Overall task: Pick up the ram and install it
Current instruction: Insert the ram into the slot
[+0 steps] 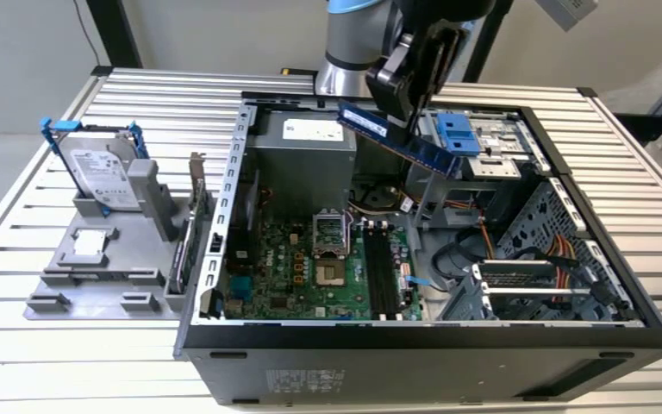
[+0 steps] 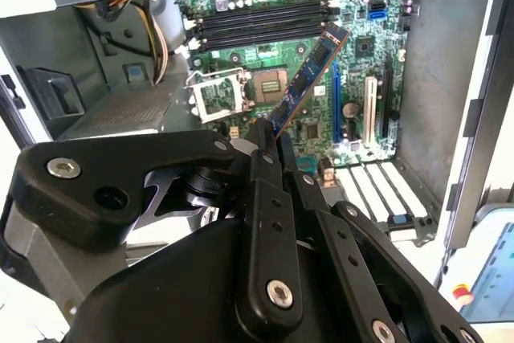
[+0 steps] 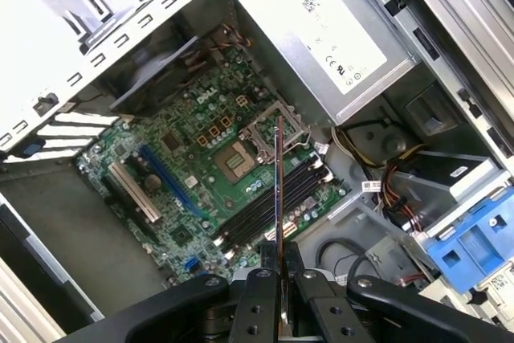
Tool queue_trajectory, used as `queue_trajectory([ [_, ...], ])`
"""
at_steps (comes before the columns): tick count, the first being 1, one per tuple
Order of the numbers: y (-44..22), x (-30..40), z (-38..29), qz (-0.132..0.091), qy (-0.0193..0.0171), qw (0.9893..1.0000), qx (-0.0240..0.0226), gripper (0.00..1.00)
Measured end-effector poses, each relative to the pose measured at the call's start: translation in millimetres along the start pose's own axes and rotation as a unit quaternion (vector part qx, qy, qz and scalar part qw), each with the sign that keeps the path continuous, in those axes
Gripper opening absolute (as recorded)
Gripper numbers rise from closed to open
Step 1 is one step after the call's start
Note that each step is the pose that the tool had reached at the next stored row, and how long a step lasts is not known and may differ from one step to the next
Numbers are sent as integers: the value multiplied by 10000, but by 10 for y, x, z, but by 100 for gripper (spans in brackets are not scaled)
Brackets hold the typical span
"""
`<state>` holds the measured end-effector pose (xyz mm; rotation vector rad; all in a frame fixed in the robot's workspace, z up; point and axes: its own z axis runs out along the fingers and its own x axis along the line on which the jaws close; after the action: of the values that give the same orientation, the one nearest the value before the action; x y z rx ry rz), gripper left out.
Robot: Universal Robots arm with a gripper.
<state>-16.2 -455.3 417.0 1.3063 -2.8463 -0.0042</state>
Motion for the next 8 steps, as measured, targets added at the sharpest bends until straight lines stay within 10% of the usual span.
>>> queue_trajectory([
  [8,-4,-4,0,207,3,9998,2,0],
])
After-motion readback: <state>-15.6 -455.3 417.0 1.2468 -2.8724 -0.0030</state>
